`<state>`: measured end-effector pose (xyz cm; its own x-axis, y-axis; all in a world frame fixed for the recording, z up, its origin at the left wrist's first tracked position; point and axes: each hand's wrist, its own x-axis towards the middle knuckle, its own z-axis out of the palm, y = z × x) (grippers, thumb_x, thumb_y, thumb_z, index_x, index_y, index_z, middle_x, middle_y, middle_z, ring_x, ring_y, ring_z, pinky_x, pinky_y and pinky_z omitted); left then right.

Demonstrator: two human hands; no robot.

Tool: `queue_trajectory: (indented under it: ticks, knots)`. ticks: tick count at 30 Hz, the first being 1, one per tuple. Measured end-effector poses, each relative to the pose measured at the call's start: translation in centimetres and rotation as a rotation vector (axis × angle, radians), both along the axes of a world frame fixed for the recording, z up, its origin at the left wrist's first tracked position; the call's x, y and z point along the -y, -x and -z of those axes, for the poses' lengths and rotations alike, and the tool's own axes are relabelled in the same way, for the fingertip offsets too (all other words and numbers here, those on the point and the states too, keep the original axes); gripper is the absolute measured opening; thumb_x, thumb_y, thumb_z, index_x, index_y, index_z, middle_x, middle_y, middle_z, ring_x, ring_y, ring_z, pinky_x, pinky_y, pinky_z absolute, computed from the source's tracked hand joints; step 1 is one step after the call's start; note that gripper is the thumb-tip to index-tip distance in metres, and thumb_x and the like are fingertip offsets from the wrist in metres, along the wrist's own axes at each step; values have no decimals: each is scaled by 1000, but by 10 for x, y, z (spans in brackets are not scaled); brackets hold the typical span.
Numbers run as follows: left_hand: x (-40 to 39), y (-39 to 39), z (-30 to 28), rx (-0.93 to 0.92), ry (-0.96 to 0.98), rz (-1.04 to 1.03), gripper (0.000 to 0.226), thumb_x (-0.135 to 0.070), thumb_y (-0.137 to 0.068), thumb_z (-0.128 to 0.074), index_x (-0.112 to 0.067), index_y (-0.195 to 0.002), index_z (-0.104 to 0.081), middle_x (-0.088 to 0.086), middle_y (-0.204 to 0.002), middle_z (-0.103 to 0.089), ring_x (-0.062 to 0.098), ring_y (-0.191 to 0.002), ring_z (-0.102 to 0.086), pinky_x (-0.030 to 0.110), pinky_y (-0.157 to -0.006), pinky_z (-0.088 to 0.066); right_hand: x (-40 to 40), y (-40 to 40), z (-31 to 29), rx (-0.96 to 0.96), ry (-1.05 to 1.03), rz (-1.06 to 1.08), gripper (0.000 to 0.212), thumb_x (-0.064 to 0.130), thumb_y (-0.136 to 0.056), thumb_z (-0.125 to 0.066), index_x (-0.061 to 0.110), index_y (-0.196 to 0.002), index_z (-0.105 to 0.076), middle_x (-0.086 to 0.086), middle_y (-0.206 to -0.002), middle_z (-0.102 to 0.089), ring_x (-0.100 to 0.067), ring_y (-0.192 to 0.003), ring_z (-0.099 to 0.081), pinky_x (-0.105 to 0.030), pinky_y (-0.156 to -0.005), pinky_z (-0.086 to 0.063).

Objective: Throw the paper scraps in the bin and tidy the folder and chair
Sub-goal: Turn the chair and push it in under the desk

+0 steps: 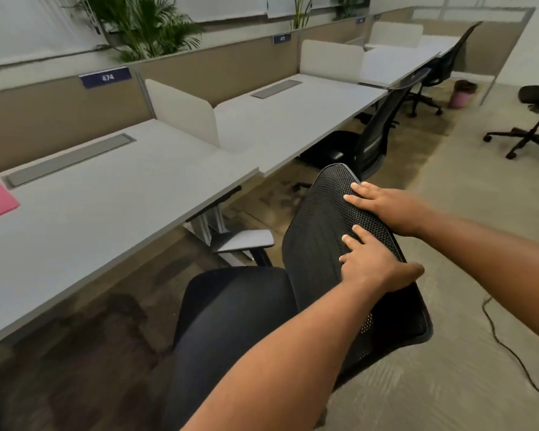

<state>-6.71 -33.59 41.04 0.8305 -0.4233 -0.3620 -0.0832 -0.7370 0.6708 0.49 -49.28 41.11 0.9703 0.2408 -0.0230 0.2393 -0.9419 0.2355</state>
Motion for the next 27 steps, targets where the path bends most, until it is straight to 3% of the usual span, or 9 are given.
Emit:
queue_trajectory:
  ticks: [9, 18, 22, 24, 27]
  knots:
    - [-48, -16, 4, 28, -33, 37, 128, -62, -69, -70, -13, -152, 13, 18, -163, 1, 42, -142, -27, 51, -111, -34, -49, -5, -1, 12, 29, 11, 75, 19, -95, -58, 29, -156, -15, -5, -165, -12, -22, -150, -17, -45, -105, -46]
    - [-144, -45, 14, 79, -89, -25, 125, -68, -67, -65, -16, -154, 8, 13, -163, -10, 34, -144, -26, 46, -114, -32, -151, -26, -5, 22, 128, -40, 68, 27, -99, -51, 20, -156, -14, -13, -163, -16, -32, -149, -21, -46, -108, -43]
    - [-194, -51, 13, 158, -178, -43, 116, -67, -68, -63, -16, -155, -3, 13, -153, -35, 33, -135, -40, 45, -108, -40, -202, -32, -3, 45, 195, -29, 67, 31, -97, -51, 18, -154, -17, -16, -160, -23, -40, -144, -26, -50, -104, -43]
    - [-224, -49, 11, 219, -252, -70, 105, -64, -70, -63, -17, -152, -18, 13, -140, -47, 36, -126, -46, 46, -101, -45, -233, -34, 0, 59, 202, -29, 68, 32, -94, -54, 15, -152, -22, -18, -156, -30, -42, -141, -29, -53, -102, -43]
    - [-271, -45, 2, 260, -341, -137, 84, -60, -72, -63, -21, -143, -38, 13, -128, -49, 36, -118, -43, 48, -95, -45, -276, -36, 0, 80, 194, -20, 62, 29, -92, -55, 10, -147, -32, -22, -145, -42, -45, -137, -34, -55, -100, -44]
